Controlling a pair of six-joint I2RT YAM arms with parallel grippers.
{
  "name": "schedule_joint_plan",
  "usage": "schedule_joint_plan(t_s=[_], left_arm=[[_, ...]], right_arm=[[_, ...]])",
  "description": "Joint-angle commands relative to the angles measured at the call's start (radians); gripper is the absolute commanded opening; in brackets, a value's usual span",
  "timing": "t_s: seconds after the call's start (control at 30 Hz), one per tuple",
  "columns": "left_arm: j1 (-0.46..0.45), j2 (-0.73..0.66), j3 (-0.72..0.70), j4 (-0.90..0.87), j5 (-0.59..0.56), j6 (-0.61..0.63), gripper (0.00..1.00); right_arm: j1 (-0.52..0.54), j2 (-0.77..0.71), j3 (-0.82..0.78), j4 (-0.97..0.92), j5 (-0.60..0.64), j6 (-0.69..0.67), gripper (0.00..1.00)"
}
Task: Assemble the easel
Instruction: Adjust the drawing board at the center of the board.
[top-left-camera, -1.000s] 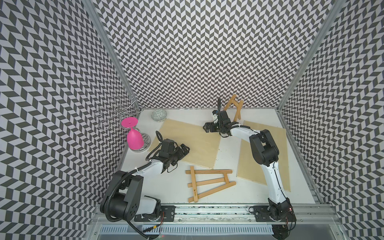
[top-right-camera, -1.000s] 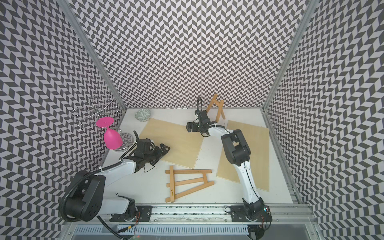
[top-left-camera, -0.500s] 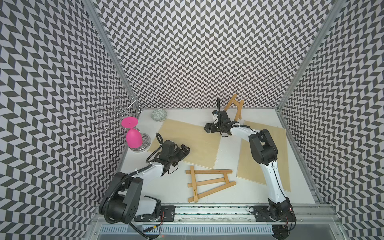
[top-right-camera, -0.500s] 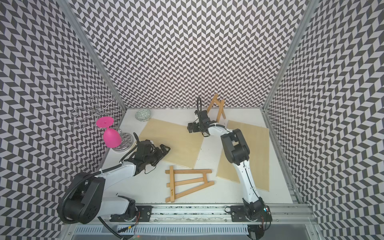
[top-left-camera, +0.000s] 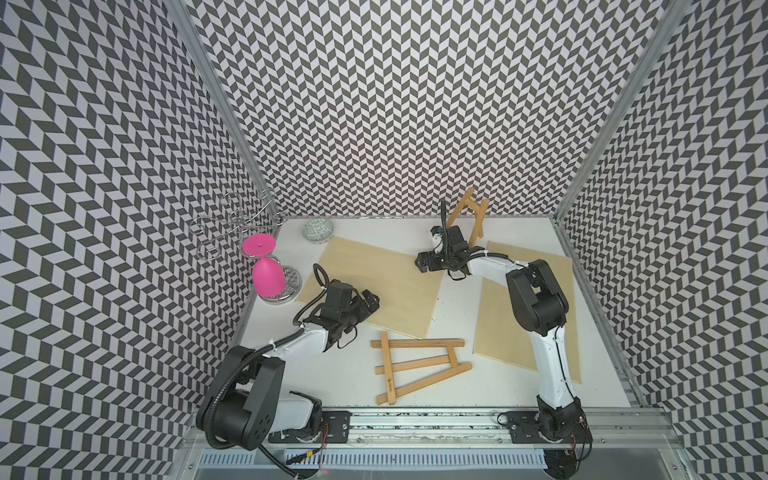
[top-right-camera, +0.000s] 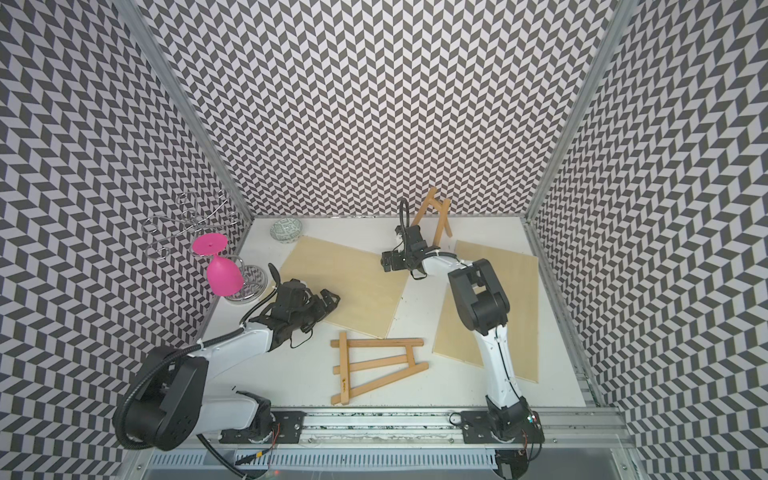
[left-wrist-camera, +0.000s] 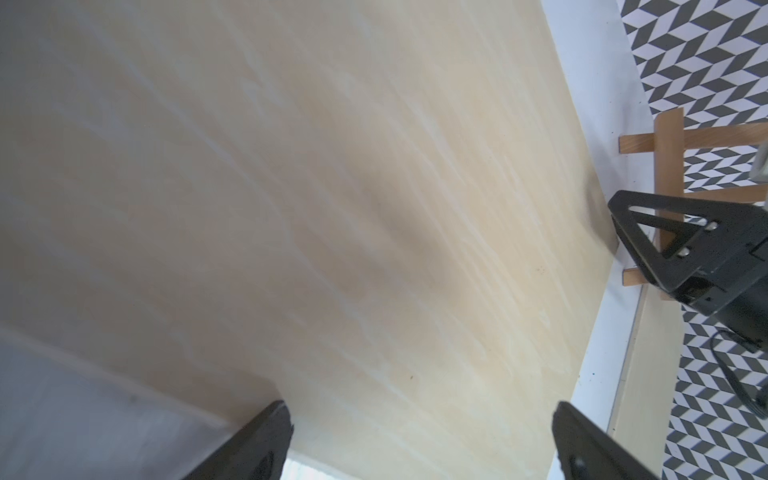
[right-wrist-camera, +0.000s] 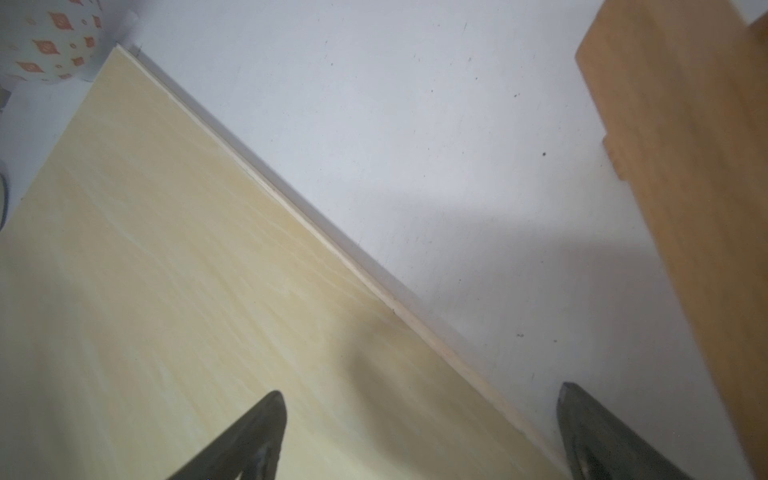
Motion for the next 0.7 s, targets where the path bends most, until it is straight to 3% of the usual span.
schedule_joint_plan(t_s=[0.0, 0.3, 0.5, 0.67], left_arm=[[-0.003, -0.025, -0.04, -0.172, -0.079, 0.001, 0.99], [0.001, 0.077, -0.019, -0.028, 0.002, 0.016, 0.99], [0.024, 0.24, 0.145, 0.006, 0.032, 0.112, 0.99], [0.026, 0.33, 0.23, 0.026, 0.061, 0.118, 0.98]], right_arm=[[0.002, -0.027, -0.034, -0.044, 0.011, 0.015, 0.99], [0.005, -0.036, -0.052, -0.05, -0.033, 0.031, 0.99], [0.007, -0.078, -0.124, -0.039, -0.061, 0.073, 0.99], [0.011, -0.101, -0.161, -0.028, -0.1, 0.095, 0.99]])
